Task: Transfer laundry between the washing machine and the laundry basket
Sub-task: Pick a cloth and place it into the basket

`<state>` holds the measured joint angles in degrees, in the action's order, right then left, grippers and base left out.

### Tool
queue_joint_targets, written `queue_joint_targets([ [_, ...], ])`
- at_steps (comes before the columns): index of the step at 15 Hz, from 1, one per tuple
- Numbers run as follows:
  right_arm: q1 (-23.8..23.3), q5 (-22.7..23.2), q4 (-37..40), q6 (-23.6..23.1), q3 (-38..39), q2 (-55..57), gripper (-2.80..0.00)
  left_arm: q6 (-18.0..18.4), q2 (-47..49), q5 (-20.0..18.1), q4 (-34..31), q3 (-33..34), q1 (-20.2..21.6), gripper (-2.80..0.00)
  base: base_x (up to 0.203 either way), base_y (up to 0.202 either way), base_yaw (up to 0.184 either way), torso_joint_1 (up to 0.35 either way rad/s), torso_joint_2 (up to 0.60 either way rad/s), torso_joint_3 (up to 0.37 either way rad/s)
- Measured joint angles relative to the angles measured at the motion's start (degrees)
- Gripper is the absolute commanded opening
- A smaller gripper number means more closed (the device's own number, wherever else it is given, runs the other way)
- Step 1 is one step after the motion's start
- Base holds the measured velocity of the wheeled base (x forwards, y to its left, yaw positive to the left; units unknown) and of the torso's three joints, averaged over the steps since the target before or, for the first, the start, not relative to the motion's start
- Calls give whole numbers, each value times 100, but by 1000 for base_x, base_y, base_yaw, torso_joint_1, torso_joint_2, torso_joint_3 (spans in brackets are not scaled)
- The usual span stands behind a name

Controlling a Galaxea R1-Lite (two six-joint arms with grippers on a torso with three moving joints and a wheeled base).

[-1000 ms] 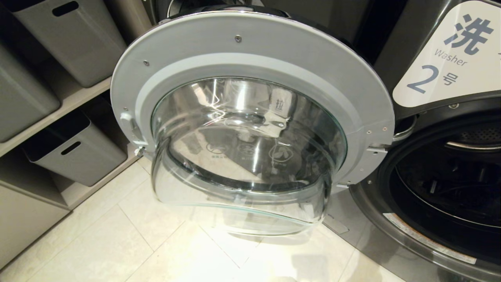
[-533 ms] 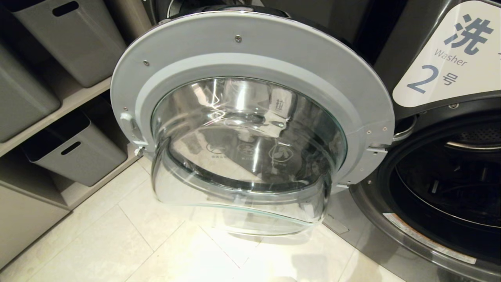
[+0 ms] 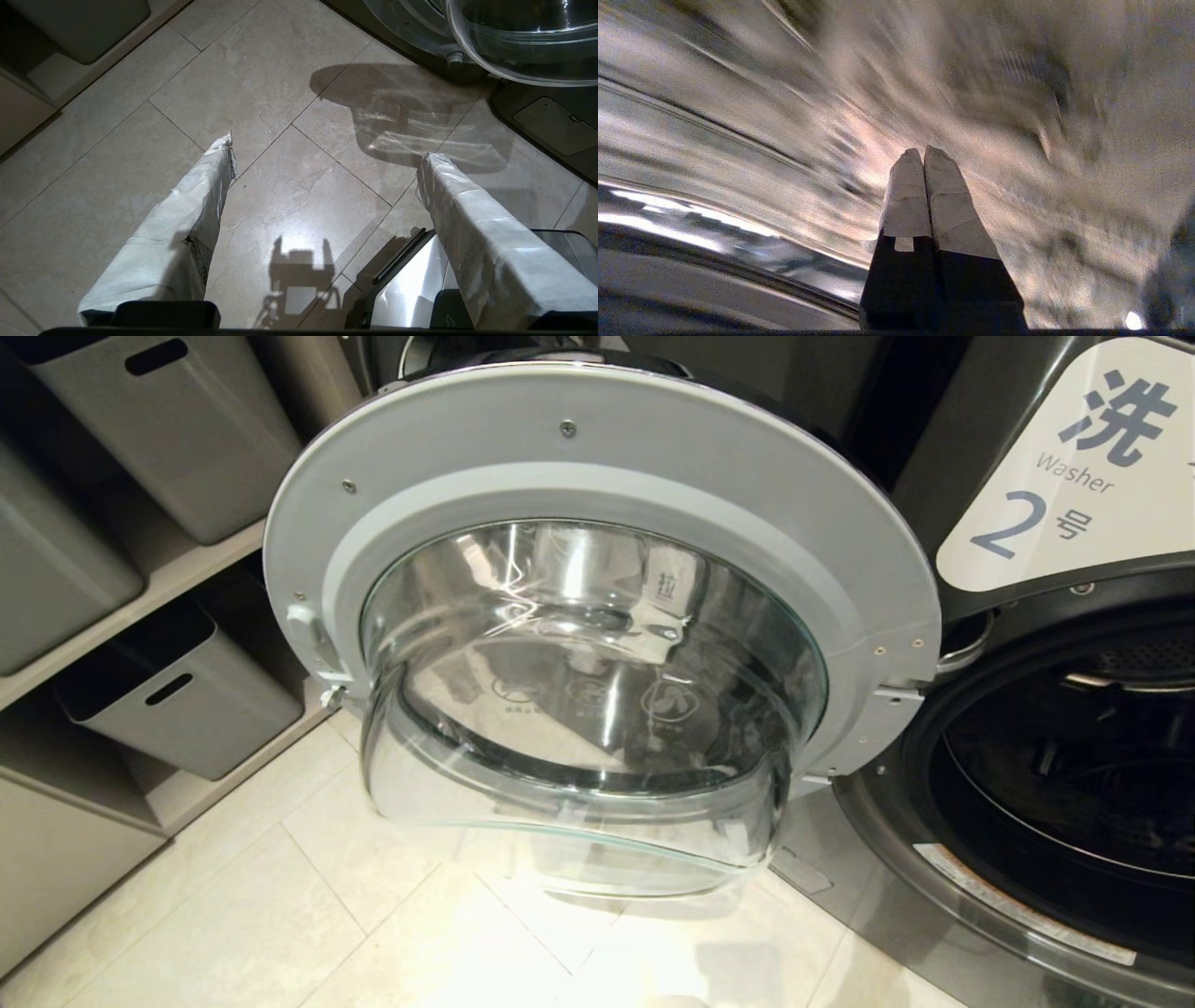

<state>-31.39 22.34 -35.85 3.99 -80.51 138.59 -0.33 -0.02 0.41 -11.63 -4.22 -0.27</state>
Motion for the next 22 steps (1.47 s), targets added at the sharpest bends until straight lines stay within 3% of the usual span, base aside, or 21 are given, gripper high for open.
queue_joint_targets([
  [8,55,141,-568,44,827,-775,-280,0,0,0,2,0,0,0,0,0,0,0,0,0],
  [11,55,-229,-1009,-73,875,-690,-280,2,0,0,0,0,5,0,0,0,0,0,0,0],
  [12,47,-552,-1280,-244,869,-562,0,0,0,0,2,0,2,0,0,0,0,0,0,0],
  [15,-2,-947,-1699,-635,874,-276,0,0,0,0,0,0,0,0,0,0,0,0,0,0],
  [20,-27,-755,-1287,-1364,554,-4,0,0,0,0,2,0,0,0,0,0,0,0,0,0],
  [22,-24,-660,-996,-1445,496,16,0,2,0,0,2,0,2,0,0,0,0,0,0,0],
])
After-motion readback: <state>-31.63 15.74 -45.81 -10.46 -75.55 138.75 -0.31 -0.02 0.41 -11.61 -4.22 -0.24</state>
